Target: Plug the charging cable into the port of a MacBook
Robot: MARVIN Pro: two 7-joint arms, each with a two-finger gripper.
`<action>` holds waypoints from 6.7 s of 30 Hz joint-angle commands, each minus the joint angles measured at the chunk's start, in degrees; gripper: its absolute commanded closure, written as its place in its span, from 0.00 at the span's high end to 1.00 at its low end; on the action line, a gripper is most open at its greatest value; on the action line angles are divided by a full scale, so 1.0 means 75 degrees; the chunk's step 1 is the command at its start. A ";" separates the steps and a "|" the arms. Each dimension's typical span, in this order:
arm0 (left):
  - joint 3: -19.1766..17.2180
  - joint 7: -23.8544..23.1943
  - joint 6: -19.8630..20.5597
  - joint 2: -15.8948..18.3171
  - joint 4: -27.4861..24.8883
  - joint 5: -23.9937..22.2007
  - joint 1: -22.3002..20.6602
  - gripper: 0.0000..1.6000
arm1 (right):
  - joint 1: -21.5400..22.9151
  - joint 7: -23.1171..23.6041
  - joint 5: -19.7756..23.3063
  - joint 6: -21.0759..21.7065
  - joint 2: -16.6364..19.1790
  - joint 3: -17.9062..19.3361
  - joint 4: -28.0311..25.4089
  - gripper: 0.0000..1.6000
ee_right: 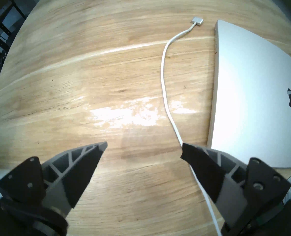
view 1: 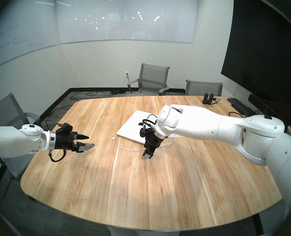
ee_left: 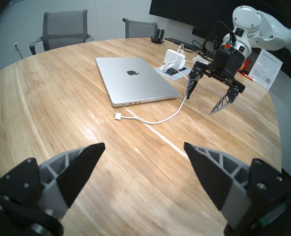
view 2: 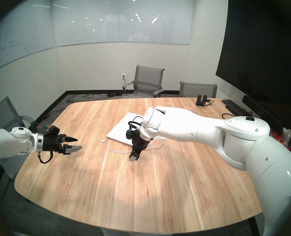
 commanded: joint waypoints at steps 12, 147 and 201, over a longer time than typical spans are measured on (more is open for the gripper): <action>-0.0086 -0.0001 -0.0018 -0.0014 0.0000 -0.0021 -0.0096 1.00 | -0.0104 0.0403 0.0002 -0.0556 -0.0958 0.0117 0.1057 1.00; -0.0086 -0.0001 -0.0017 -0.0013 0.0000 -0.0021 -0.0097 1.00 | -0.0290 0.1557 -0.1001 -0.0669 -0.2644 -0.0257 0.3867 0.35; -0.0085 -0.0001 -0.0018 -0.0014 0.0000 -0.0021 -0.0098 1.00 | -0.0651 0.0720 -0.0464 -0.0014 -0.0210 0.0471 0.0270 0.00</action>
